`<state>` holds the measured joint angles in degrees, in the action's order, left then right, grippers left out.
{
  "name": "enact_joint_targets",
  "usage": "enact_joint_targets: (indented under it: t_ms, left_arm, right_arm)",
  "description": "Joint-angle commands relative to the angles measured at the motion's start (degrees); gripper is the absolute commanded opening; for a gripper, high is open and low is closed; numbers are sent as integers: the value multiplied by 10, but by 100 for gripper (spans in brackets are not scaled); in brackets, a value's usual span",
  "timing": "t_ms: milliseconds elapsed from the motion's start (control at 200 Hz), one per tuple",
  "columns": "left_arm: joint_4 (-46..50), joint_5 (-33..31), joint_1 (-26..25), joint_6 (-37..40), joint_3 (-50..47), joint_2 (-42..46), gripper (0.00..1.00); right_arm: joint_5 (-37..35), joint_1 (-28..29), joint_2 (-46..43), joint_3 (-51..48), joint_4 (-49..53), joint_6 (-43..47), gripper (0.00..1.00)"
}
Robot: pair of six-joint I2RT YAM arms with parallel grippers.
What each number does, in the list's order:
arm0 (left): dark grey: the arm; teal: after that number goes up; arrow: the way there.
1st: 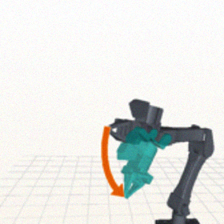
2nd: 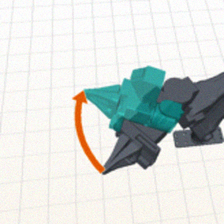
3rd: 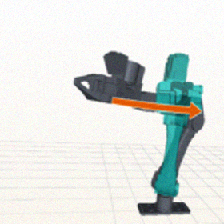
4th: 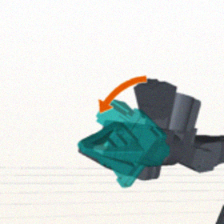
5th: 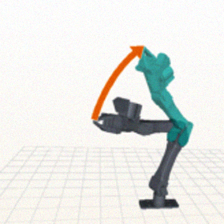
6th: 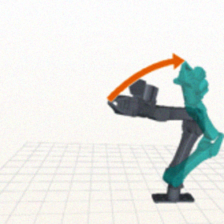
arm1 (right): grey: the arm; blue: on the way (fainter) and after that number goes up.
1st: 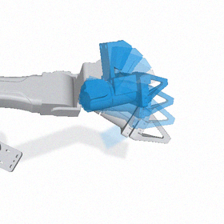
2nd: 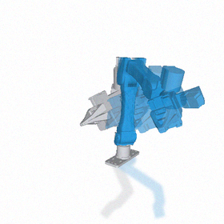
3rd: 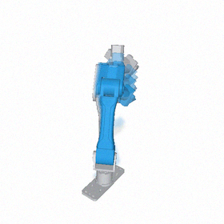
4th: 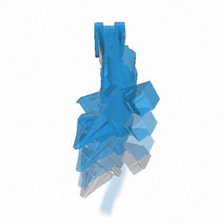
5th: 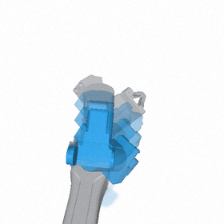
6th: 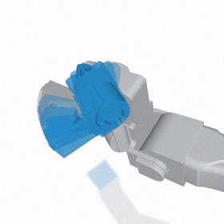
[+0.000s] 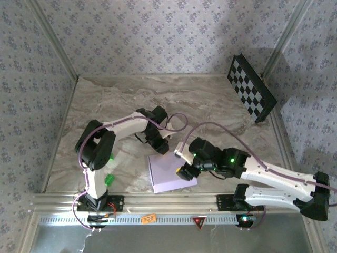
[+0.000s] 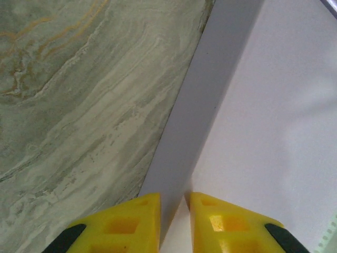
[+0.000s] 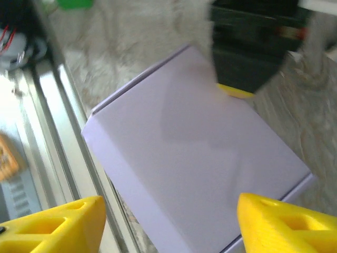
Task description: Fold the paper box
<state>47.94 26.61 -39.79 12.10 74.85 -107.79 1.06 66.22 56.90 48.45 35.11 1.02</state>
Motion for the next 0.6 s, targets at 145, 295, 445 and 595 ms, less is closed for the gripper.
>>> enact_joint_targets:
  t_ms: [145, 295, 445, 595]
  left_arm:
    - [4, -20, 17, 3, 13, -25, 20]
    - [2, -24, 22, 5, 20, -32, 17]
    - [4, -26, 28, 8, 24, -36, 15]
    - [6, -35, 33, 10, 25, -40, 14]
  right_arm:
    - [-51, 5, 19, 4, -33, 65, 69]
    - [-44, 4, 16, 0, -39, 81, 69]
    - [-55, 6, 23, 1, -30, 94, 69]
    - [-66, 2, 22, 6, -29, 89, 69]
